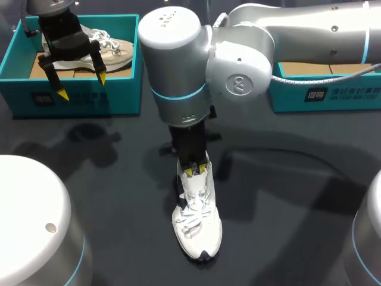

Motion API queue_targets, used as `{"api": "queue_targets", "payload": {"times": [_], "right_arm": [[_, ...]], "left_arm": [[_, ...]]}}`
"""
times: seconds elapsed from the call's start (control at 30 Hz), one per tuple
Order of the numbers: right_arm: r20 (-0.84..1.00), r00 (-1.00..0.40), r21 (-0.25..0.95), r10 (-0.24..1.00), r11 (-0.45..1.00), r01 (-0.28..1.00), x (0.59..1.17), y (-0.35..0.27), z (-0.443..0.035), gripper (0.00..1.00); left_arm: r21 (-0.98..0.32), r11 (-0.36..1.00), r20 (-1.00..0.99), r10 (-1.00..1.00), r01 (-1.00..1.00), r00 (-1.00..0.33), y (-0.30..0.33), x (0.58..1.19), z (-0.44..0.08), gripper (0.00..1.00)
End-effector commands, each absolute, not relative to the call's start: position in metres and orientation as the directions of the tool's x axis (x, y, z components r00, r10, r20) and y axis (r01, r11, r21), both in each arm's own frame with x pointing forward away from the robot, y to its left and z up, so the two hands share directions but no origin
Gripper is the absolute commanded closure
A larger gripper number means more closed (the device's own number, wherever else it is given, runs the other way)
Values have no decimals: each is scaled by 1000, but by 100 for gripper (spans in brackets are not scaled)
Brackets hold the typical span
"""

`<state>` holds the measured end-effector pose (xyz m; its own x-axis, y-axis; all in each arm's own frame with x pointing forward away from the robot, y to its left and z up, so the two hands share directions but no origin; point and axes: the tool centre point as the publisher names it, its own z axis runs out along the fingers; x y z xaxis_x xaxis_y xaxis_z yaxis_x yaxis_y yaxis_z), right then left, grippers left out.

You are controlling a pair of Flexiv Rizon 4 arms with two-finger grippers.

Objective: Take the shoe out of the shoebox, open the shoe tongue, remove and reinsert the insole, then place the shoe into the shoebox

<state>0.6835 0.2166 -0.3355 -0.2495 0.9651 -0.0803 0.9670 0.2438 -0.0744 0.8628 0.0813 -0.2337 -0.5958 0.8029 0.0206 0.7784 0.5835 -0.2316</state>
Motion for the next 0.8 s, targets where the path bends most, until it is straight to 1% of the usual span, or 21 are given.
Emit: {"api": "queue_targets", "payload": {"times": [0.03,0.17,0.37,0.43,0.5,0.53,0.6,0.67,0.7,0.73,0.77,0.8], "right_arm": [[-21,-246,-83,969,243,966,689,208,-358,80],[-24,-256,-80,966,253,964,691,211,-354,81],[-104,-299,-73,949,292,954,686,220,-317,81],[-134,-342,-68,930,336,940,686,222,-305,80],[-151,-423,-81,893,416,906,688,222,-296,76],[-155,-479,-88,864,470,878,690,222,-293,72],[-162,-587,-91,793,580,809,694,220,-288,57],[-173,-703,-95,690,698,709,700,221,-284,49],[-184,-747,-96,639,745,660,702,222,-282,32],[-188,-804,-77,564,808,584,704,222,-280,10],[-197,-869,-40,454,882,470,704,222,-277,0],[-203,-903,-7,379,921,389,704,221,-275,0]], "left_arm": [[-229,584,20,803,779,-596,82,862,-234,0],[-229,584,20,803,779,-596,82,862,-234,0],[-229,584,20,803,779,-596,82,862,-234,0],[-229,584,20,803,779,-596,82,862,-234,0],[-229,584,20,803,779,-596,82,862,-234,0],[-229,584,20,803,779,-596,82,862,-234,0],[-229,584,20,803,779,-596,82,862,-234,0],[-229,584,20,803,779,-596,82,862,-234,0],[-229,584,20,803,779,-596,82,862,-234,0],[-229,584,20,803,779,-596,82,862,-234,0],[-229,584,20,803,779,-596,82,862,-234,0],[-229,584,20,803,779,-596,82,862,-234,0]]}}
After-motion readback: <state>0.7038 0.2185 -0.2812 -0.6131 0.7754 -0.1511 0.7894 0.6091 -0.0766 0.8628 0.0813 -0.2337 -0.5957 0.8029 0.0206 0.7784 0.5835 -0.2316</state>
